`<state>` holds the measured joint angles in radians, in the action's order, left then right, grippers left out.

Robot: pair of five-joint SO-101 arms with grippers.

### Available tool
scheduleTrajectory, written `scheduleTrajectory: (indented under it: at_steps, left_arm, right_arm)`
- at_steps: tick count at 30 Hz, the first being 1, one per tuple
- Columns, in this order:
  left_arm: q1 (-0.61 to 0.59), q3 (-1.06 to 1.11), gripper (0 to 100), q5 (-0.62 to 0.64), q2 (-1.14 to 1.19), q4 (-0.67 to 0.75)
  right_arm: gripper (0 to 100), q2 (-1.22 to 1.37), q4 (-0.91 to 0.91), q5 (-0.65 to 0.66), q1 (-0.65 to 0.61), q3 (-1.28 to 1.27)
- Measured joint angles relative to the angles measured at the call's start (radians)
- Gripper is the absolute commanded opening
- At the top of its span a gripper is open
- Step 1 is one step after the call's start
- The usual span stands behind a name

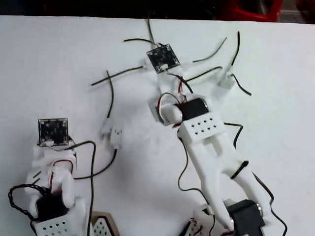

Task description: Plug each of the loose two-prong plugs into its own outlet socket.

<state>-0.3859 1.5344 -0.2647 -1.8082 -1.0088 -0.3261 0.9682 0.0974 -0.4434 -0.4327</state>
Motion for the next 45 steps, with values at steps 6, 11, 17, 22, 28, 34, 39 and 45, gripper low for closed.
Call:
scheduleTrajectory:
  at_steps: [6,11,17,22,28,34,39,45]
  left_arm:
    - [-0.032,0.000,6,0.003,0.000,0.000]
    - [-0.112,0.000,6,0.069,0.000,0.000]
    - [-0.127,0.000,6,0.089,0.000,0.000]
    - [-0.127,0.000,6,0.089,0.000,0.000]
    - [-0.127,0.000,6,0.089,0.000,0.000]
    - [-0.127,0.000,6,0.089,0.000,0.000]
    - [-0.127,0.000,6,0.089,0.000,0.000]
    - [-0.127,0.000,6,0.089,0.000,0.000]
  right_arm:
    - [17.3,-0.061,0.021,0.000,-0.038,-0.048]
    - [17.3,-0.058,-0.012,-0.106,-0.161,-0.080]
    - [17.3,0.083,-0.152,-0.167,-0.341,-0.080]
    - [17.3,0.199,-0.313,-0.170,-0.413,-0.080]
    - [17.3,0.359,-0.371,-0.176,-0.414,0.000]
    - [17.3,0.529,-0.373,-0.176,-0.428,0.114]
    - [17.3,0.649,-0.374,-0.176,-0.423,0.186]
    - [8.0,0.758,-0.316,-0.176,-0.431,0.281]
